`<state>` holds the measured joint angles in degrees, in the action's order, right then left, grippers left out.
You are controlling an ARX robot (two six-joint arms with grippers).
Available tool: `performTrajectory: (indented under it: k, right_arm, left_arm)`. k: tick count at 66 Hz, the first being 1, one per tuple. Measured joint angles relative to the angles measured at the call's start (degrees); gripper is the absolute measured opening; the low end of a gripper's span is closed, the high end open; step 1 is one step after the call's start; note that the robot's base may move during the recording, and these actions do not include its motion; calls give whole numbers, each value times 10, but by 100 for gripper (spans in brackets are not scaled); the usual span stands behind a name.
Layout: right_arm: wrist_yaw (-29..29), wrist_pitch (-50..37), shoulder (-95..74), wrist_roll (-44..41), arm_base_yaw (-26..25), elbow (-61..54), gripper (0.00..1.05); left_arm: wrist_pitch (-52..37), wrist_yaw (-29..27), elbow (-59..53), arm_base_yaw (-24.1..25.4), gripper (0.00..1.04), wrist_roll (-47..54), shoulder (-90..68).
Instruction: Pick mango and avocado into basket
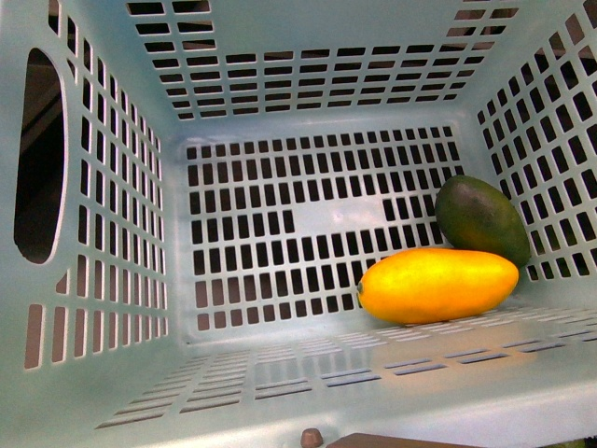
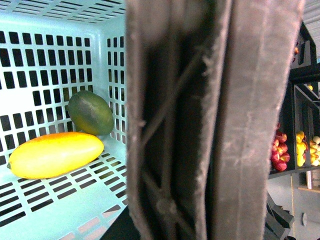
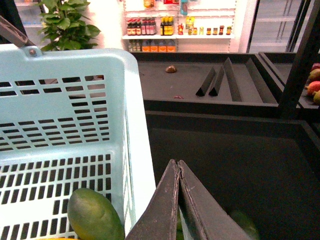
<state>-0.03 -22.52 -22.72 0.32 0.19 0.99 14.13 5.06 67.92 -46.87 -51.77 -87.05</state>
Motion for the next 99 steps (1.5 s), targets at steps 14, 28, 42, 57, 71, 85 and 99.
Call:
performTrajectory:
  k: [14,28,42,57,71,85,99]
  right_arm:
    - [0,48,50,0,0,0,2]
    - [0,88,90,0,0,0,2]
    - [0,117,120,0,0,0,2]
    - [1,222,221,0,0,0,2]
    - [1,224,223,0,0,0,2]
    - [1,224,224,-1,0,0,22]
    - [1,224,224,-1,0,0,57]
  left_arm:
    - [0,-1,0,0,14,0,0]
    - [0,-1,0,0,14,0,0]
    - [0,-1,0,0,14,0,0]
    - [0,-2,0,0,14,0,0]
    - [0,1,0,0,14,-1,0]
    - [0,-1,0,0,14,0,0]
    - [0,-1,0,0,14,0,0]
